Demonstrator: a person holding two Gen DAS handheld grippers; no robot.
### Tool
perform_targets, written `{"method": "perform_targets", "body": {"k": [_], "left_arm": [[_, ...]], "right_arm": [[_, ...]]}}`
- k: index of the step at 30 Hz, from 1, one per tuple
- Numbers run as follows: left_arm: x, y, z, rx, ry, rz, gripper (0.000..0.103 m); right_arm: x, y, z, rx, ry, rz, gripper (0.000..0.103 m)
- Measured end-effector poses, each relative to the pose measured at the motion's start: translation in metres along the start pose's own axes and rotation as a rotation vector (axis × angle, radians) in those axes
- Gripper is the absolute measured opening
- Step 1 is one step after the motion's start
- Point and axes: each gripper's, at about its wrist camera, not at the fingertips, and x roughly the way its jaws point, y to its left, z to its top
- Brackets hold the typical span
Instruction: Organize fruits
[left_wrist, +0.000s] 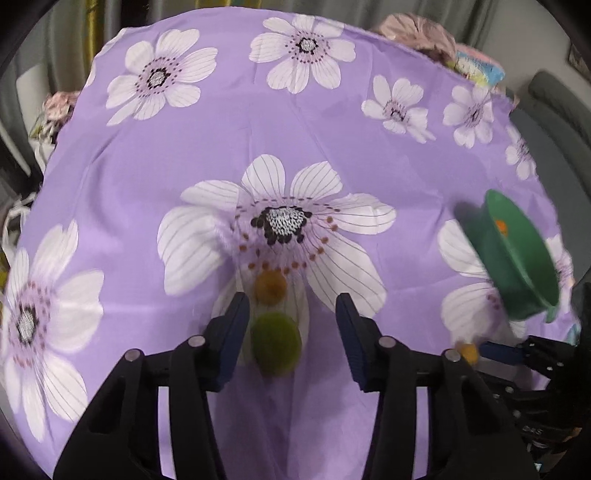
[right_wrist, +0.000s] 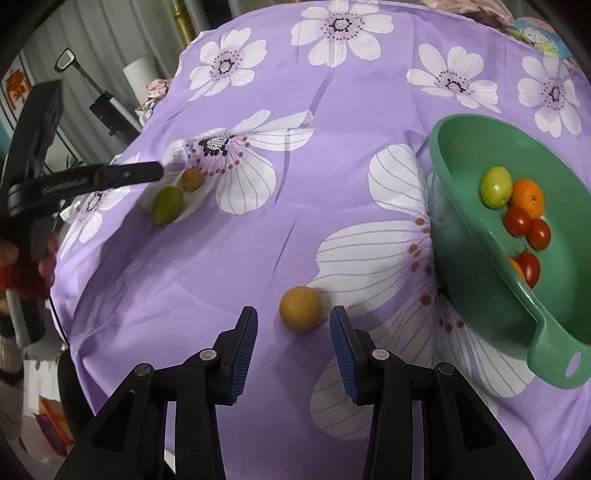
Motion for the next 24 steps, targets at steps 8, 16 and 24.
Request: {"method": "perform_targets", "body": {"k": [8,16,24], "left_arm": [[0.035,-0.001,0.013,0.054,0.072,0.037,0.039],[0.055,0.008,0.012,0.057,0.122,0.085,0.027],[0.06,0.011,0.012,0.048,0.115,0.065,0.025]], "right_arm": [[0.011,0.001,0.003,-0.019,0.017,0.006,0.042],[0.017,0.001,0.007,-0.038,0.027,0.003,0.041],[0.018,0.002,0.009,-0.035,0.026,-0.004,0.034]]}}
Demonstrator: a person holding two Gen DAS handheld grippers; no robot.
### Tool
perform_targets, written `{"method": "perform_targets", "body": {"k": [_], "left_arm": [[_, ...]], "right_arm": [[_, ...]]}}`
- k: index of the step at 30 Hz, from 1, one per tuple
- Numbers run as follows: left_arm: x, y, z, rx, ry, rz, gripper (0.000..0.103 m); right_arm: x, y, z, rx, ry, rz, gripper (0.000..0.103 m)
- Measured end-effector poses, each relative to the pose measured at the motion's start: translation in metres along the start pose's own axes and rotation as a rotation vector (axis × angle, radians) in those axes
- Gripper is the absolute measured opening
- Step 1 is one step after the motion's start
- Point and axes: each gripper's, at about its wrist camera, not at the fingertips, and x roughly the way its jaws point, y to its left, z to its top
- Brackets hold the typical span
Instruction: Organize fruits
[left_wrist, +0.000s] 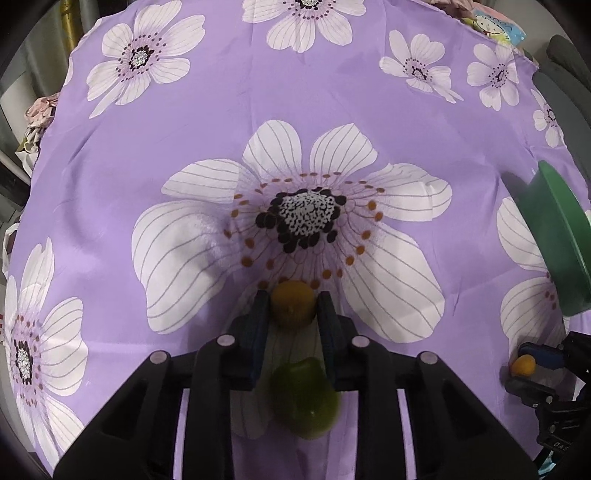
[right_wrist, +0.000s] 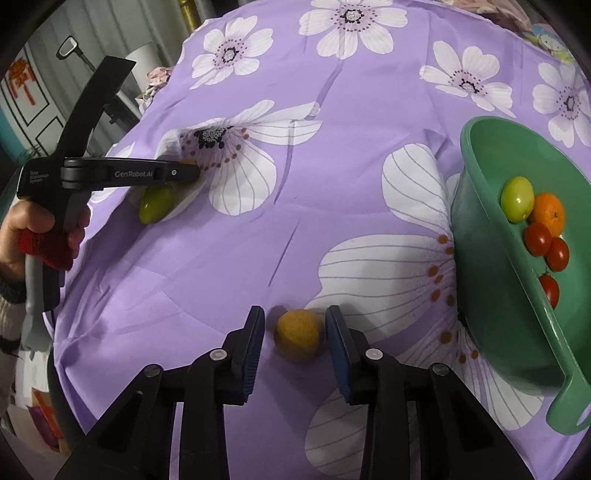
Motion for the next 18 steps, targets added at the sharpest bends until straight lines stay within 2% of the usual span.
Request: {"method": "perform_targets", "body": {"k": [4,18], "left_arm": [[-0.001,0.001,-0.001,-0.01,-0.006,-0.022,0.025],[-0.057,-0.033,-0.012,0.027,-0.108,-0.136,0.025]], "right_arm": [[0.0,-0.001,0.0,-0.004,0.0,-0.009,0.028],[-0.013,0.001,-0.001,0.006,-0.04,0.02,0.028]]}}
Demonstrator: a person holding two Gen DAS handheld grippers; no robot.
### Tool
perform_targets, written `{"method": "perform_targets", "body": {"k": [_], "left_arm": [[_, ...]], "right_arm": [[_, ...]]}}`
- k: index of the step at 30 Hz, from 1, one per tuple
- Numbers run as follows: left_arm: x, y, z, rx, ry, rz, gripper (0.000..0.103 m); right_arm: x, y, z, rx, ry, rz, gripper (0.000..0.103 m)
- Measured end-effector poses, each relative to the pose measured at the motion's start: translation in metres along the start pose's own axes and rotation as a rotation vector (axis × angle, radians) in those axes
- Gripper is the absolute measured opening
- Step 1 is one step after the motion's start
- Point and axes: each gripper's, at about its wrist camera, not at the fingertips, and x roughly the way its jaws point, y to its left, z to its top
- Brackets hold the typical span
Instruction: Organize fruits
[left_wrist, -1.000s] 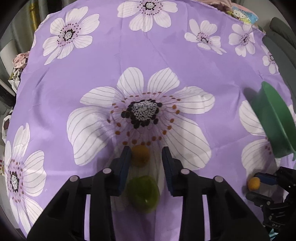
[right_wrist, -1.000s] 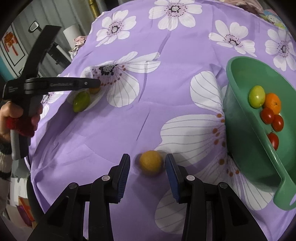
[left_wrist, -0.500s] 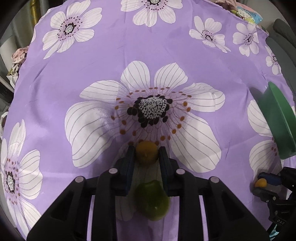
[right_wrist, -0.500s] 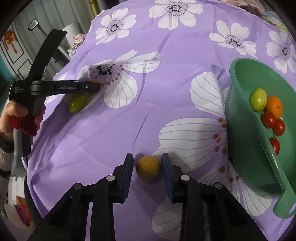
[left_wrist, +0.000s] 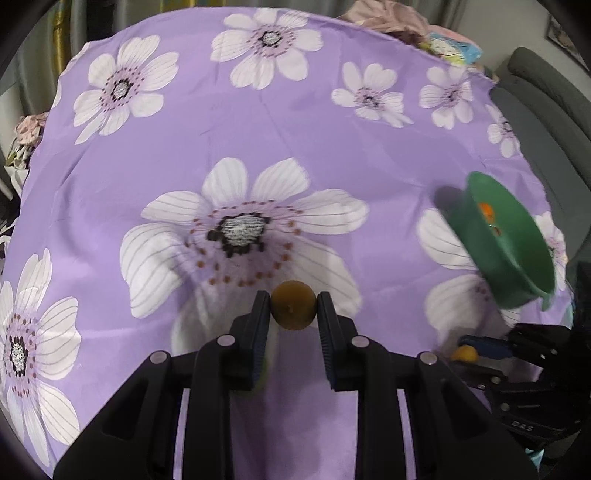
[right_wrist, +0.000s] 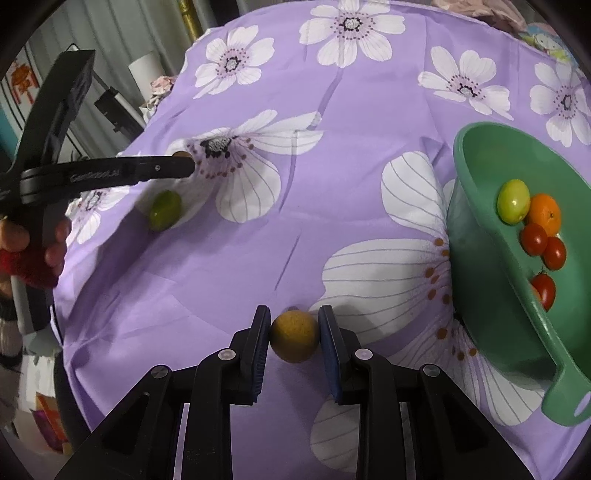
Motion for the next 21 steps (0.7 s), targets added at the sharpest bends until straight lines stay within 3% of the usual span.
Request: {"method": "perform_targets", "body": {"k": [10,21], "left_arm": [[-0.022,-0.035,-0.018,0.025,-0.004,-0.054,0.025],[-0.043,-0.063,-0.035,0.051,-0.013,-0.065,0.025]], "right_arm": [[-0.025,0.005,-0.003,0.0,-0.057,0.013,0.028],[-0.058,0.007,-0.006,-0.01,-0.13,0.011,0.028]]}}
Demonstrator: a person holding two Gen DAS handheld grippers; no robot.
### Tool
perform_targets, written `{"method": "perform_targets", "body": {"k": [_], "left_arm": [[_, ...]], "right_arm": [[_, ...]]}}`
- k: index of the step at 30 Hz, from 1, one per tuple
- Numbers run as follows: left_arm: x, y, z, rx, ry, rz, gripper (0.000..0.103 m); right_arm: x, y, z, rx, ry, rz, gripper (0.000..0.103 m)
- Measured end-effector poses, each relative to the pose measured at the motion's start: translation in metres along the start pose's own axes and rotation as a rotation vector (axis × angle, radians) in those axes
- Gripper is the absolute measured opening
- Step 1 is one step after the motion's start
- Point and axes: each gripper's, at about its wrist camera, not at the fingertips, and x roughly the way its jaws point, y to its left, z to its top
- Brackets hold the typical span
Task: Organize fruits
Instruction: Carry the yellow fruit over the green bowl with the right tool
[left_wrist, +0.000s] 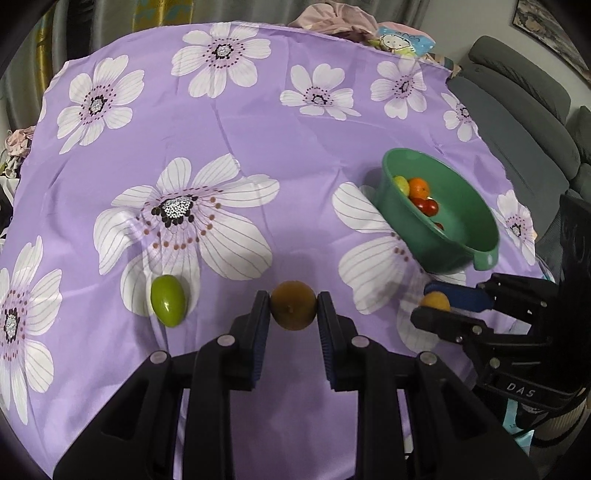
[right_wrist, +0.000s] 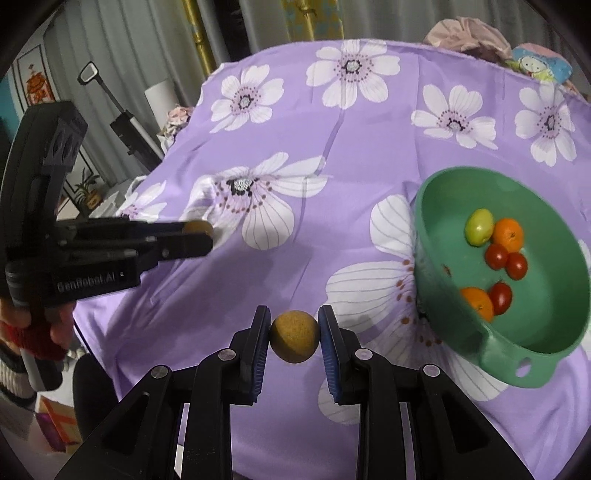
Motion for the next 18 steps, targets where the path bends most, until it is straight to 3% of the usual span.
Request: {"method": "perform_targets", "body": {"k": [18], "left_arm": [[-0.013,-0.038,0.012,0.057,-0.05,-0.019,0.025]], "right_arm": [[-0.032,-0.006,-0.006,0.022,-0.095,0.003,0.028]]}}
